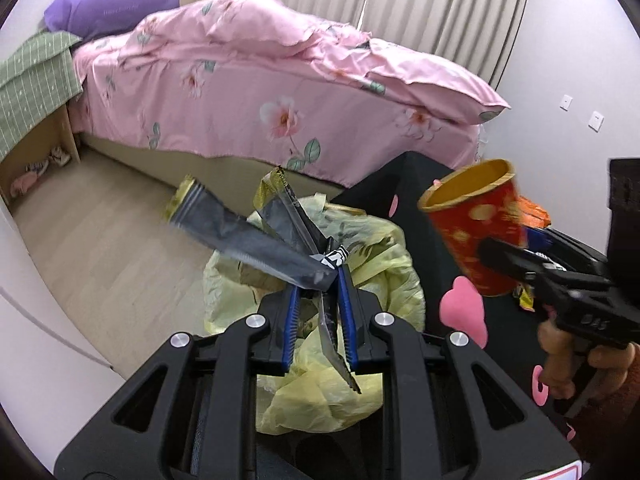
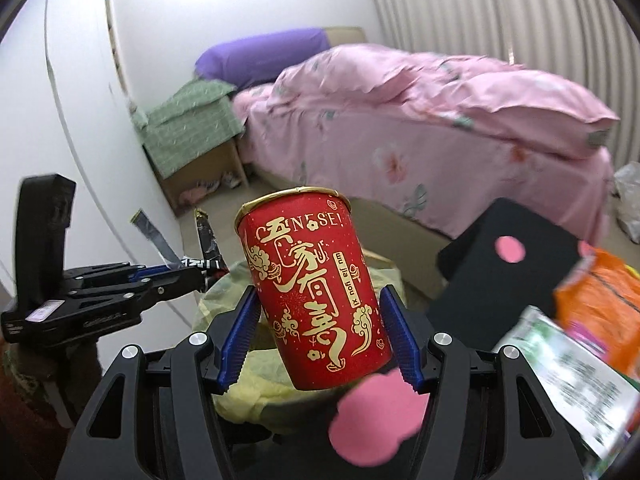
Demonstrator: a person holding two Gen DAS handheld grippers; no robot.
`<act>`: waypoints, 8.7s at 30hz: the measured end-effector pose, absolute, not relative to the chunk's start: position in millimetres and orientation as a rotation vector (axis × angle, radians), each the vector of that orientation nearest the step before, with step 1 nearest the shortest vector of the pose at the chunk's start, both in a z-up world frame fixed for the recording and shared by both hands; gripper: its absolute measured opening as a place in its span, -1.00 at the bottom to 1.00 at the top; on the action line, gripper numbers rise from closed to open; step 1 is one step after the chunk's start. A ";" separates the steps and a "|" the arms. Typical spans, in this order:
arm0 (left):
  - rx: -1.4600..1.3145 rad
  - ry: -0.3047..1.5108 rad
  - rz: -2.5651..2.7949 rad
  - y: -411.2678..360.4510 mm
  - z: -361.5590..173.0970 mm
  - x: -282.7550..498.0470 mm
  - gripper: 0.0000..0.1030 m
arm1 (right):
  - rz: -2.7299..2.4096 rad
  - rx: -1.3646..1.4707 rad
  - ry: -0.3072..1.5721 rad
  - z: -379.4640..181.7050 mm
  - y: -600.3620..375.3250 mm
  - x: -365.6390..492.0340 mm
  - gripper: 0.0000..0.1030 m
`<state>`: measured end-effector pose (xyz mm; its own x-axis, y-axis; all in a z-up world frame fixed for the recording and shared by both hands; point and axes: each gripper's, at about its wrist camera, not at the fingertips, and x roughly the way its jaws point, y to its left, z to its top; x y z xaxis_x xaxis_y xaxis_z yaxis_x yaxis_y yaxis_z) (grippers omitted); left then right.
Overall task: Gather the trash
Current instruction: 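Carry the cup and strap to the wastebasket and open both grippers, then grasp the green-and-white milk carton with the left gripper, then grasp the orange snack bag with the right gripper while the left holds the carton, then carry the carton and orange bag to the wastebasket and release both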
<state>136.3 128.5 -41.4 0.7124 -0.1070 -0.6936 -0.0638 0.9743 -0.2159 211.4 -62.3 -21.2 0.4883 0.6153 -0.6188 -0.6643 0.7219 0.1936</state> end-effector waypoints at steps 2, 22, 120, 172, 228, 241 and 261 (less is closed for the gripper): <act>-0.241 0.795 -0.037 133.5 -49.5 141.9 -0.67 | 0.791 -0.103 0.739 -32.1 -49.3 217.5 0.12; -0.383 0.790 -0.018 154.3 -78.8 157.6 0.26 | 0.788 -0.025 0.956 -78.1 -36.3 258.9 0.23; 0.048 1.098 -0.340 -111.9 -69.9 225.6 0.10 | 0.366 0.127 0.698 -67.3 -373.4 192.2 0.17; -0.154 0.883 -0.394 -79.2 -44.3 160.8 0.07 | 0.486 0.152 0.794 -38.9 -352.4 235.8 -0.10; -0.218 0.400 -0.084 85.7 41.7 101.8 0.07 | 0.517 -0.145 0.534 63.2 -192.2 167.7 -0.78; -0.320 0.406 -0.020 137.2 3.1 141.7 0.07 | 0.628 -0.183 0.649 12.0 -69.2 249.6 -0.78; -0.409 0.670 0.011 153.8 -94.4 187.2 0.07 | 0.729 -0.152 0.877 -65.6 -32.6 293.4 -0.78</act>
